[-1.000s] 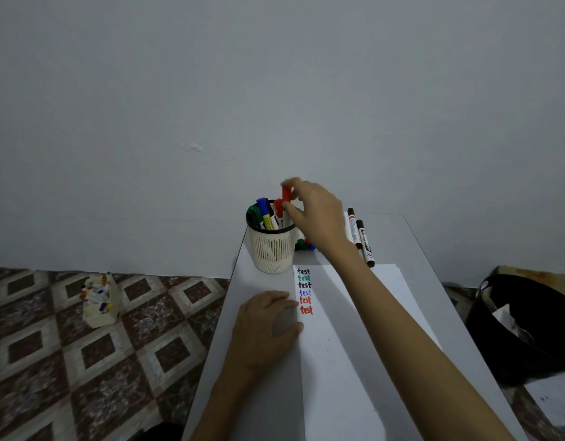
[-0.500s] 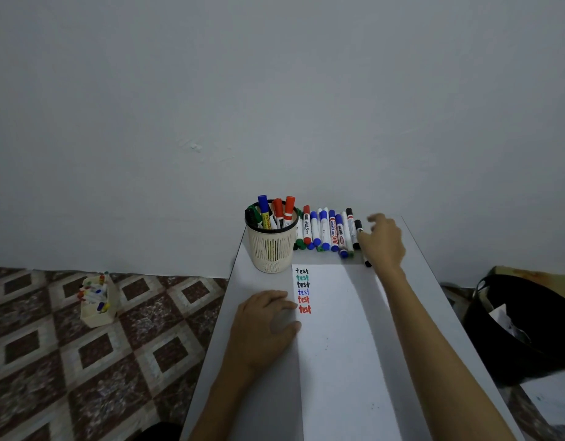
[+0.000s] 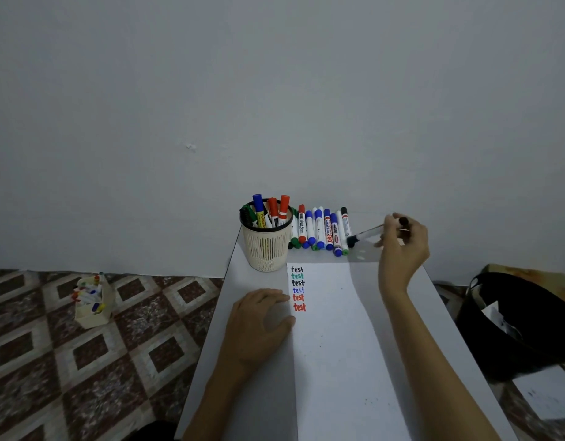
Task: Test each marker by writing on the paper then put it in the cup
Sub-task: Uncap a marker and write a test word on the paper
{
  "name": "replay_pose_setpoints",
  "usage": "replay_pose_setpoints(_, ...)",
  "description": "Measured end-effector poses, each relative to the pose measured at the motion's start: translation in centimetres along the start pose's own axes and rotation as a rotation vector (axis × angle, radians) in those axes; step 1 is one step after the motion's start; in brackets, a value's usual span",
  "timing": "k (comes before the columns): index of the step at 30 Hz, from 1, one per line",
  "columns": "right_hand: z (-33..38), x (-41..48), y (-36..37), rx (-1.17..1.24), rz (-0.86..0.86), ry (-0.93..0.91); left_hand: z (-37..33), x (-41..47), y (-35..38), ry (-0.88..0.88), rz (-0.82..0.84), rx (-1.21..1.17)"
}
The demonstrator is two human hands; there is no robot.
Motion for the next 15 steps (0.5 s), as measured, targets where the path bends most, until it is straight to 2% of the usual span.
replay_pose_setpoints(3,1.9,-1.9,1.4,0.17,0.153,0.132,0.0,-0.1,-0.4,-0.082,-0.005,-0.084)
replay_pose_setpoints(8,4.0,-9.2,4.8,0.251,0.65,0.304,-0.4,-0.2,-0.8,-0.092,-0.007,-0.202)
replay_pose_setpoints(13,4.7,-13.8,6.1,0.346,0.83,0.468,-0.9,-0.7,-0.9,-0.024,0.017,-0.254)
replay_pose_setpoints(15,4.6,-14.2,6.4,0.308,0.907,0.455,-0.8,-0.7,-0.7,-0.025,0.026,-0.251)
Point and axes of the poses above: each hand's wrist, its own x-axis towards the middle knuckle, its own y-axis out of the palm, z = x × y, the point moved 6 cm from there along x, towards the middle knuckle, and after that the axes turned 8 degrees about -y, right-handed, at the moved point
